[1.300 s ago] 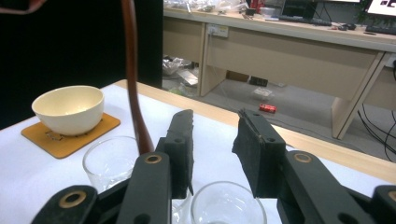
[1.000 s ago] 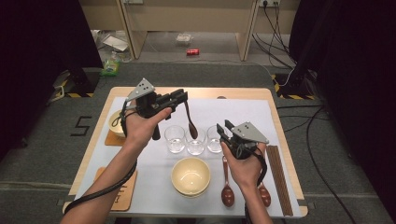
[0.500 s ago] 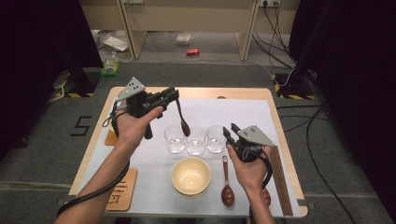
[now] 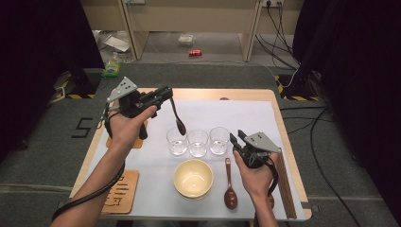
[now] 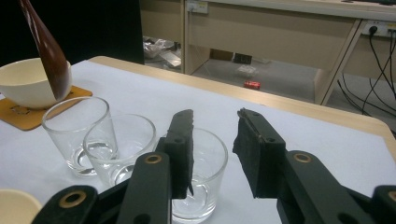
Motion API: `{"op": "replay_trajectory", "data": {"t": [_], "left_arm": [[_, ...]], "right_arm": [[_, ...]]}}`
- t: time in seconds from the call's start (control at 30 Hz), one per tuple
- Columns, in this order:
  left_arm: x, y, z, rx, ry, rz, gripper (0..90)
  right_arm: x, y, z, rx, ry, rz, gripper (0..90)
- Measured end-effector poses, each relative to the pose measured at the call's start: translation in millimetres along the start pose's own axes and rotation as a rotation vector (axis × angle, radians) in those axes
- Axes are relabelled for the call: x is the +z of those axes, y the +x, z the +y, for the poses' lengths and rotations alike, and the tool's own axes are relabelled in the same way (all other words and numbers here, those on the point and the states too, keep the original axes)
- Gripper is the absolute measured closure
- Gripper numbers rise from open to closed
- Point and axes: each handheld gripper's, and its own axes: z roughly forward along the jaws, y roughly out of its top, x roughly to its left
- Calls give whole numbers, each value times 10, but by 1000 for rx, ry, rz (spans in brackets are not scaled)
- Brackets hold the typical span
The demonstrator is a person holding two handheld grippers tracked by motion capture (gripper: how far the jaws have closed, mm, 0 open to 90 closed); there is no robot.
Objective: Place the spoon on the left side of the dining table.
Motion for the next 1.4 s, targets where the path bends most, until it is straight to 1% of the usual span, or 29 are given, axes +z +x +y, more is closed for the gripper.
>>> {"op": "replay_trajectory", "data": {"t": [0.23, 0.33, 0.67, 0.83, 1.2, 1.4], "left_arm": [[-73, 68, 24, 1, -14, 23, 749], [-99, 99, 25, 3, -17, 35, 749], [-207, 213, 33, -5, -37, 72, 750], [-270, 282, 46, -2, -41, 96, 749], [-383, 421, 67, 8, -54, 149, 750], [-431, 508, 68, 18, -54, 185, 749]], "right_arm": [[-26, -31, -33, 13, 7, -9, 661], [-29, -46, -46, 17, 0, -11, 661], [-45, -78, -98, 29, 4, -20, 658], [-50, -93, -145, 40, 5, -23, 656], [-61, -102, -167, 47, 7, -25, 654], [-64, -101, -173, 49, 8, -26, 653]]}}
